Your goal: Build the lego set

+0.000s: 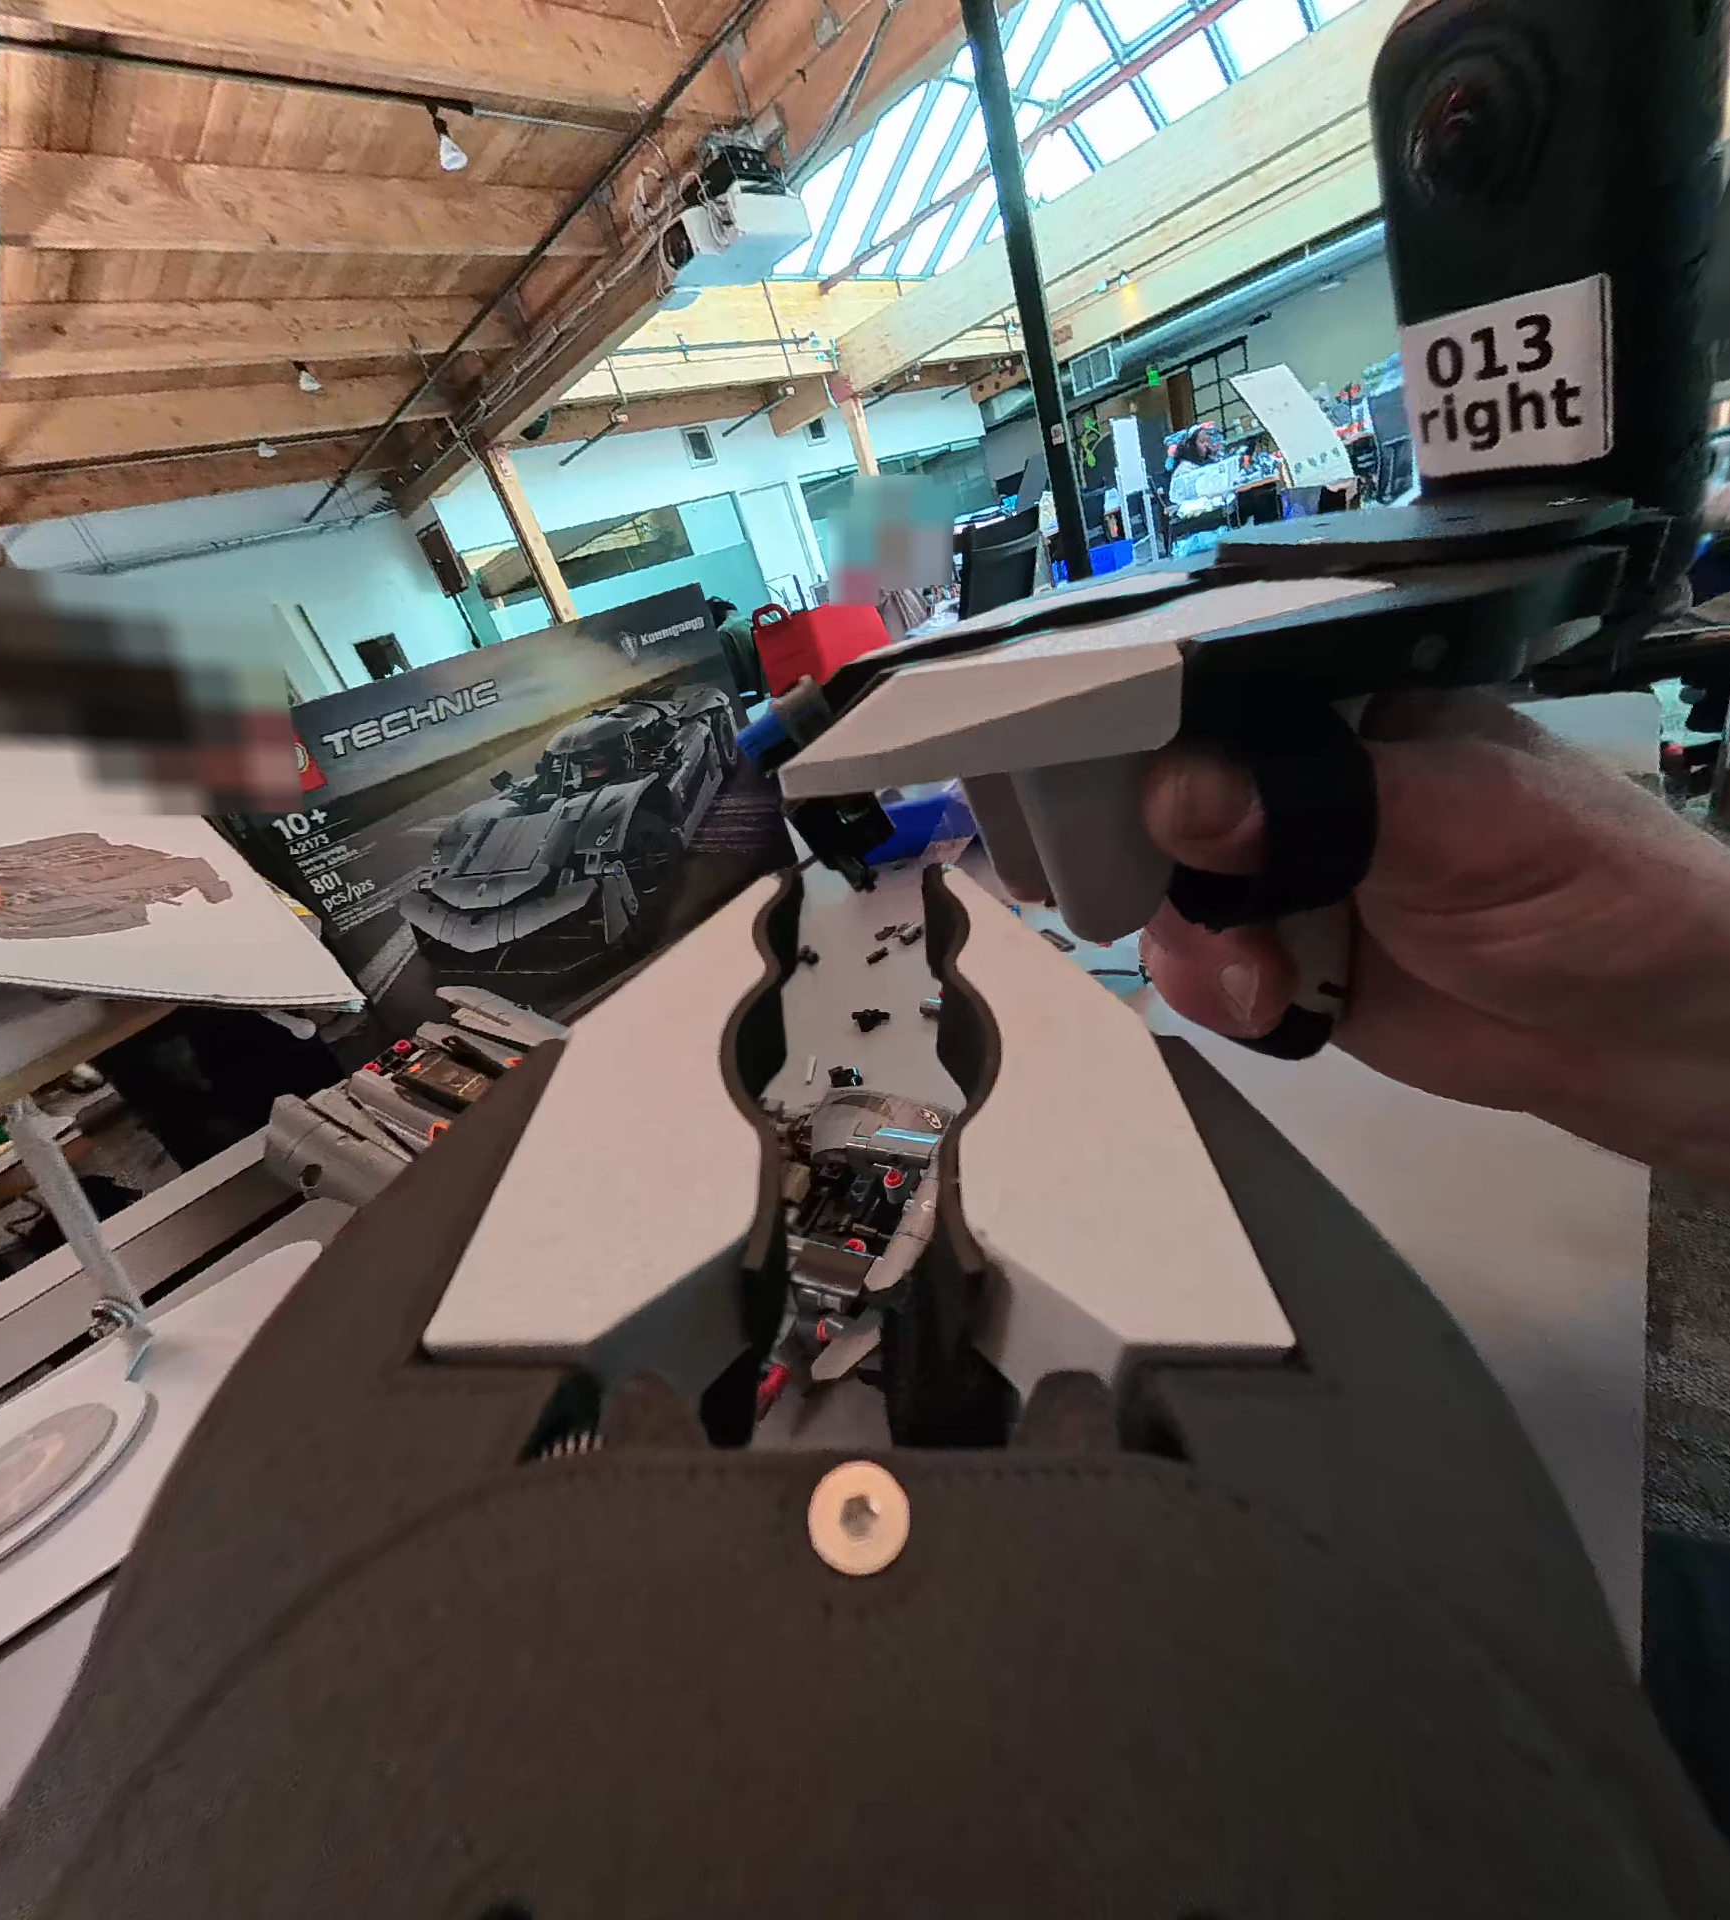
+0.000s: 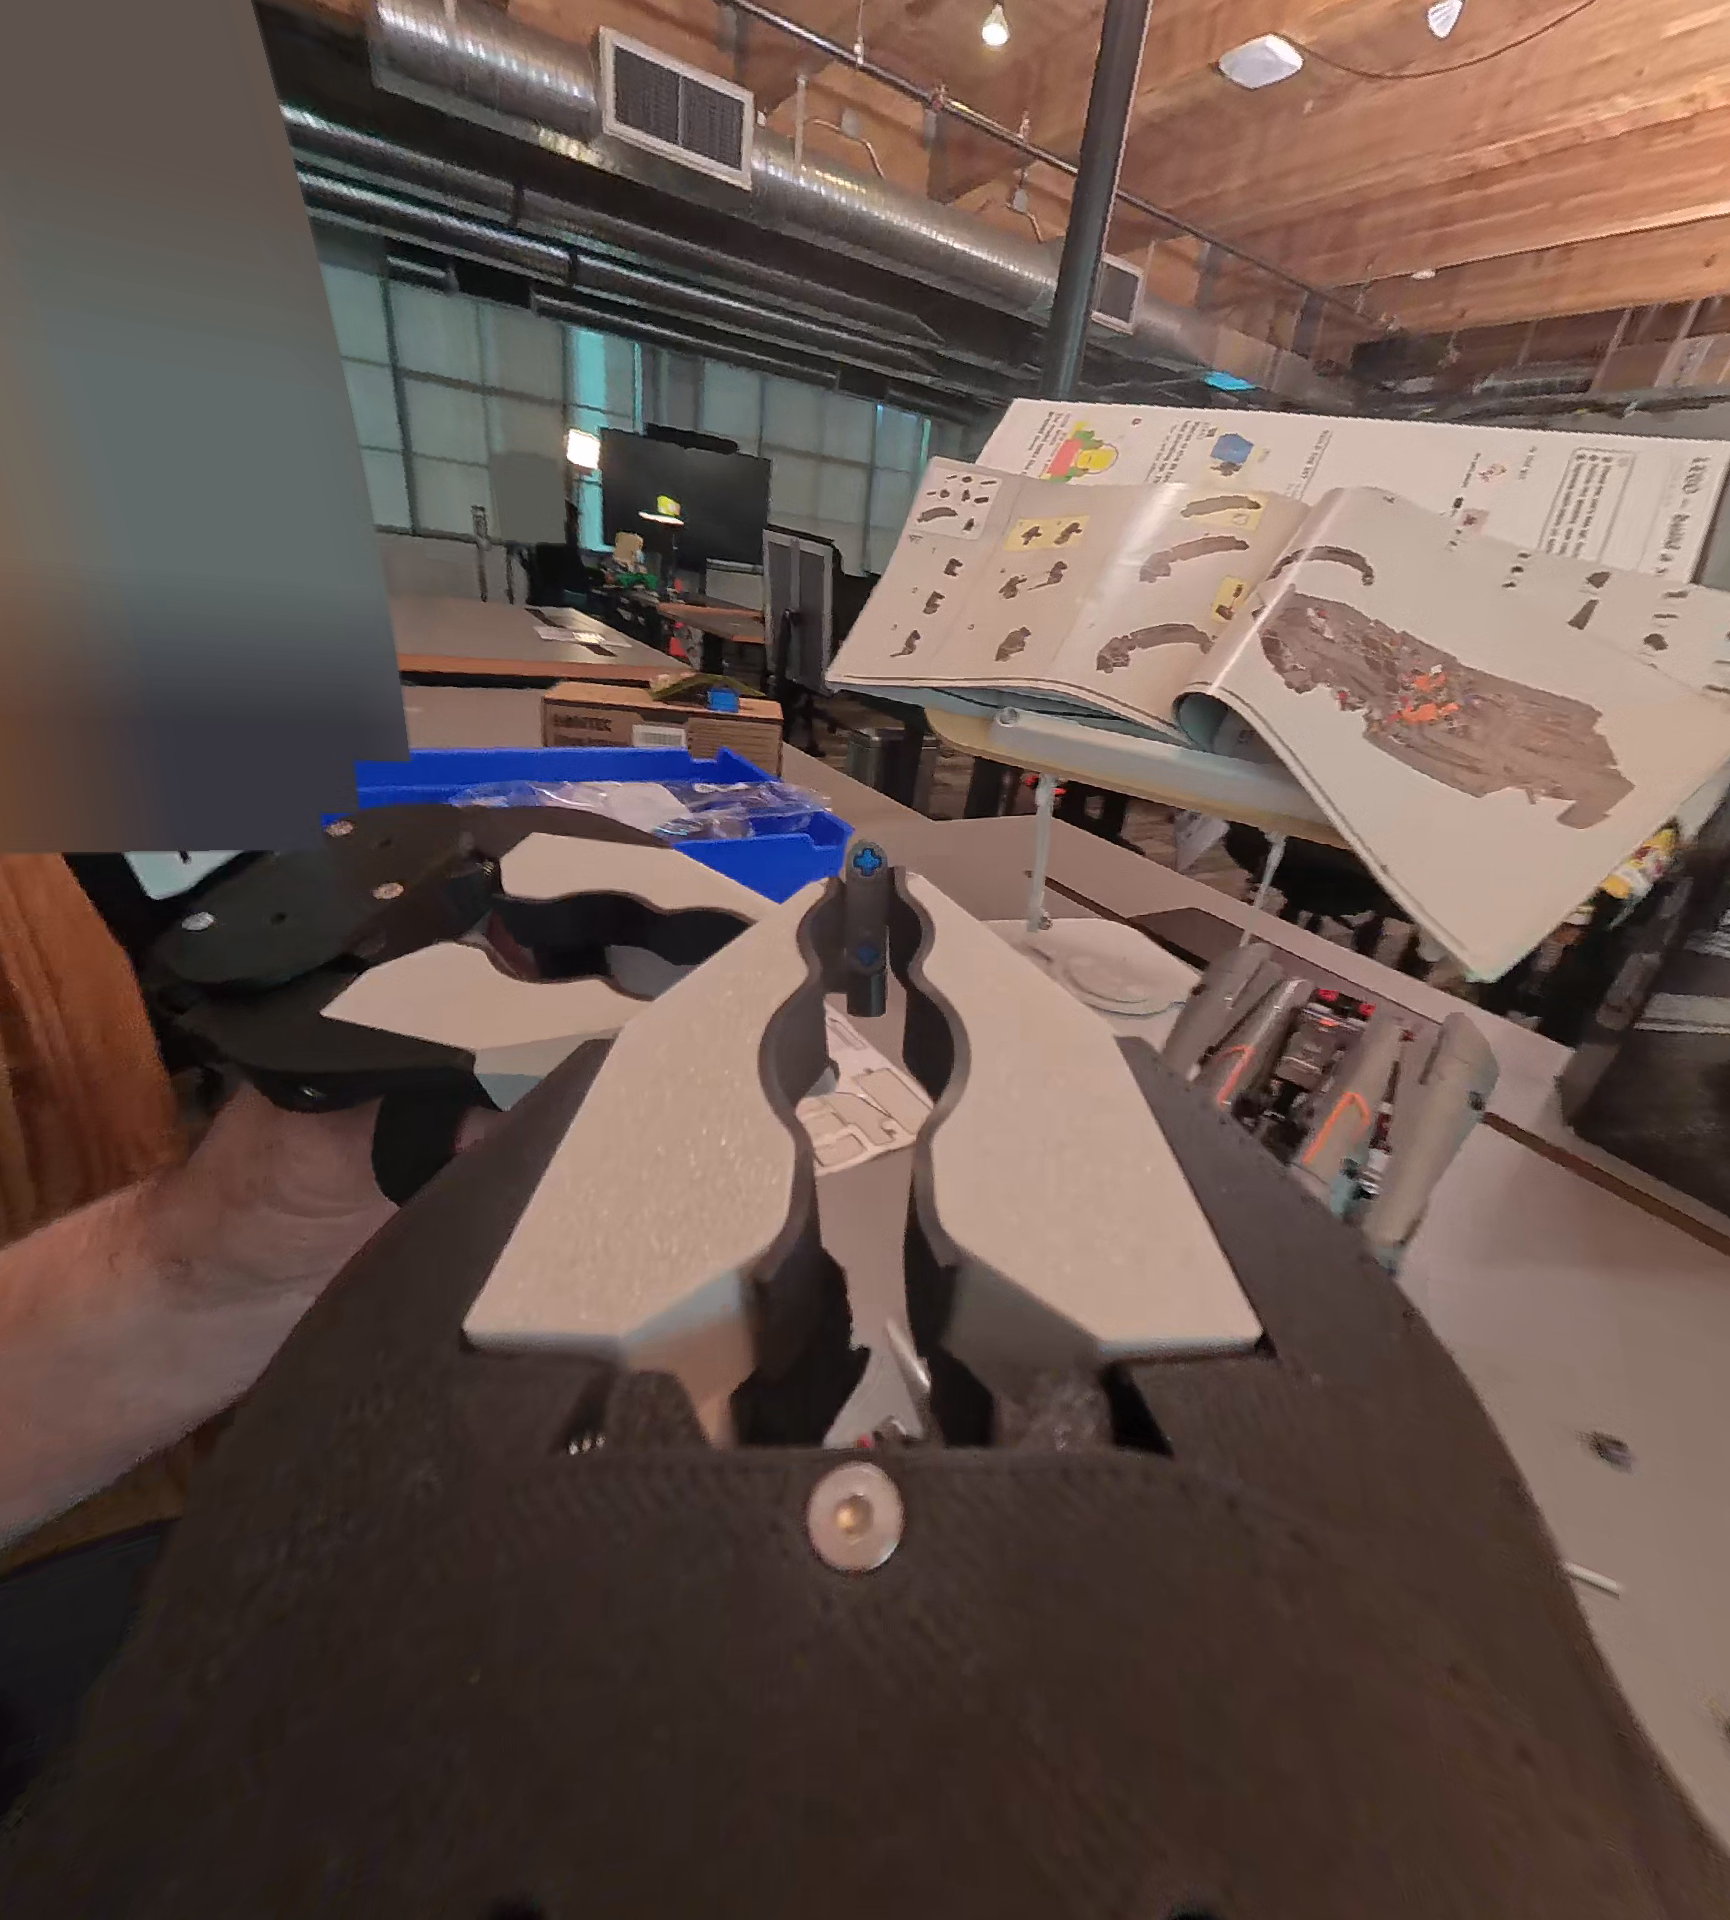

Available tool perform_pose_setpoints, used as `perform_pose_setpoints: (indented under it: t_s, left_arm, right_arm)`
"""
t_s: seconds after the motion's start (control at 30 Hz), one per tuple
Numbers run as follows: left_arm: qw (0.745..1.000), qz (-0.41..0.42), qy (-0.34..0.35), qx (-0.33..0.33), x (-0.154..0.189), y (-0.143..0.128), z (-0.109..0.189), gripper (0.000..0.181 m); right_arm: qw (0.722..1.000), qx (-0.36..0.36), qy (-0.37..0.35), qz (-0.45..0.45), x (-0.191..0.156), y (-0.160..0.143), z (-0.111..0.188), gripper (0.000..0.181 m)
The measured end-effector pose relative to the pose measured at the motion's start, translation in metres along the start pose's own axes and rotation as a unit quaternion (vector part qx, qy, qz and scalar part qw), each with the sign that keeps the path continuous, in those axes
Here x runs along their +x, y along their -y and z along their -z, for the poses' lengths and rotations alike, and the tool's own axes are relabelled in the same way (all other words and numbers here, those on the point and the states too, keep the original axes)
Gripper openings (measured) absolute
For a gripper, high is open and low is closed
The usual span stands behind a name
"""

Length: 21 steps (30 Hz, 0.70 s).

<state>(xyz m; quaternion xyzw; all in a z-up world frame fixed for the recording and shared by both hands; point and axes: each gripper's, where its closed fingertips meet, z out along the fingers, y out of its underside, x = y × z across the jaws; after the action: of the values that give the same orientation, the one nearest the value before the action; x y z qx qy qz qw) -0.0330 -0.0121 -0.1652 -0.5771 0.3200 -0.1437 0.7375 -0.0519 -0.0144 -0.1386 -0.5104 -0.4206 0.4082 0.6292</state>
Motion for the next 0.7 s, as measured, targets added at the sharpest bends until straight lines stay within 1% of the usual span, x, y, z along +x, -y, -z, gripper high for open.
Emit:
perform_pose_setpoints:
  t_s: [0.13,0.27,0.43,0.7]
  left_arm:
    - [1.0,0.002,0.005,0.016,-0.008,0.004,0.009,0.031]
    - [1.0,-0.002,0.014,0.021,-0.016,0.006,0.017,0.036]
    - [1.0,-0.006,0.01,0.023,-0.018,0.008,0.021,0.035]
    - [1.0,-0.01,0.011,0.025,-0.017,0.007,0.023,0.033]
  right_arm:
    - [0.996,0.03,0.041,-0.073,-0.003,0.006,-0.002,0.006]
    - [0.979,0.053,0.095,-0.171,-0.005,0.008,-0.005,0.006]
    - [0.973,0.055,0.109,-0.196,-0.009,0.004,-0.012,0.007]
    - [0.975,0.048,0.103,-0.193,-0.01,-0.001,-0.021,0.006]
